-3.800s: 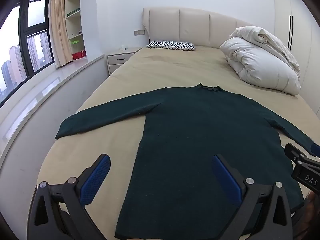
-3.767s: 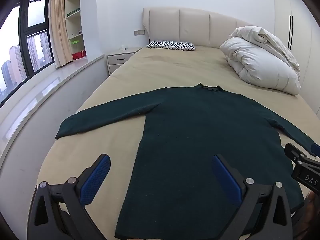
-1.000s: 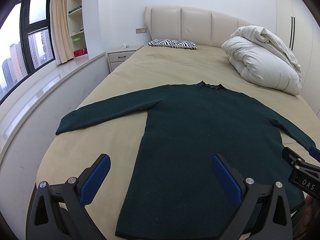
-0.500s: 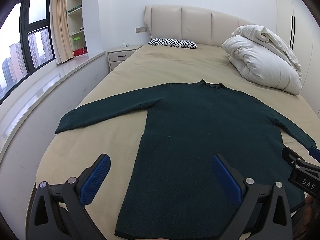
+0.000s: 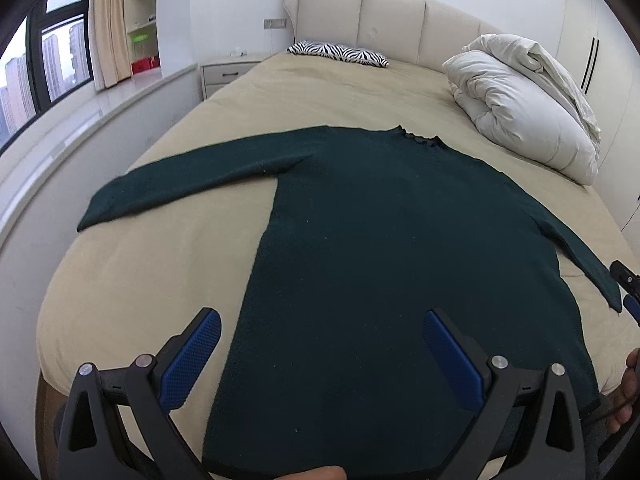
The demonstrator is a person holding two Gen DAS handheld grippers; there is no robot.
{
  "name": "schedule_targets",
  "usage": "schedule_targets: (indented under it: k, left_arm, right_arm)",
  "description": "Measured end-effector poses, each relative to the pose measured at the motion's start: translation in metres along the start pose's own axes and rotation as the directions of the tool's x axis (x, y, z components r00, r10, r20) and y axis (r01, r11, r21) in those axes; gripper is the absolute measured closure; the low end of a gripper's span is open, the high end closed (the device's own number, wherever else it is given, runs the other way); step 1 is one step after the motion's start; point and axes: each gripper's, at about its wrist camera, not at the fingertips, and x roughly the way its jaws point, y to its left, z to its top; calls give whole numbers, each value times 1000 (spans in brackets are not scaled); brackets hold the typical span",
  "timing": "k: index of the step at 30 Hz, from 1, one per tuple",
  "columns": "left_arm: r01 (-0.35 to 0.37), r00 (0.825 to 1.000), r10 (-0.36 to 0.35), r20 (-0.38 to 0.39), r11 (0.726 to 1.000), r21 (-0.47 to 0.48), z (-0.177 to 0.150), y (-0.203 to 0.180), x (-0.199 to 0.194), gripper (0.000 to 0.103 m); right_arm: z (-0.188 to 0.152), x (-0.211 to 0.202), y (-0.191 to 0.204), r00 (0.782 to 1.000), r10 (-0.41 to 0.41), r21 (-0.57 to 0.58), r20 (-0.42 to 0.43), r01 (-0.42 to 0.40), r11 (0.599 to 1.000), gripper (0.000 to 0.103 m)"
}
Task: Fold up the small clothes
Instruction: 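Grasp the sweater sleeve end with the right gripper and lift it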
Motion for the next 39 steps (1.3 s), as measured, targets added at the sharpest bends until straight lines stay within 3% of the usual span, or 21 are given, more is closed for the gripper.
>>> schedule_targets:
  k: [3,5,7,11,12,13,22,24,26,28,31,34,36,39]
  left_arm:
    - [15,999,-15,-35,1000,-18,0,2,11,0]
    - [24,998,-25,-56,1000,-21,0,1,19,0]
    - [51,995,-54,-81,998,-40,2,0,27,0]
    - [115,986,-125,-114,989,-91,5,-4,41,0]
    - [135,983,-147,-113,986,-101,5,-5,42,0]
    - [150,981,-162,-110,983,-108,7,-7,44,0]
    - [187,958,-210,-196,974,-130,14,-21,63,0]
    - [212,948,-242,-206,965,-157,17,-20,69,0]
    - [261,930,-303,-209,943,-206,16,-15,73,0]
    - [281,920,-333,-207,928,-243,16,-12,76,0]
    - [325,904,-382,-192,906,-272,16,-9,75,0]
    - [387,874,-449,-186,874,-294,16,-9,76,0]
    - [402,858,-471,-206,864,-304,18,-12,80,0]
    - [435,849,-497,-182,851,-293,22,-16,80,0]
  right_arm:
    - [17,11,-82,999,-30,185,18,26,982,0]
    - [25,23,-145,999,-44,334,-7,44,941,0]
    - [27,38,-211,998,-44,503,-43,60,862,1]
    - [14,65,-324,995,-24,763,-94,88,640,3]
    - [10,70,-345,996,-21,797,-90,85,597,5]
    - [10,74,-358,997,-16,809,-77,72,583,6]
    - [36,106,-387,1000,12,824,6,-12,566,10]
    - [39,114,-386,996,78,840,36,-73,538,30]
    - [45,125,-377,992,123,846,33,-94,525,36]
    - [50,135,-376,994,112,844,13,-71,531,36]
    - [48,147,-384,992,115,868,44,-95,487,42]
    - [50,153,-393,992,108,885,64,-106,453,66]
    - [54,154,-395,993,95,884,66,-102,457,83]
    - [67,149,-387,996,60,855,60,-82,511,95]
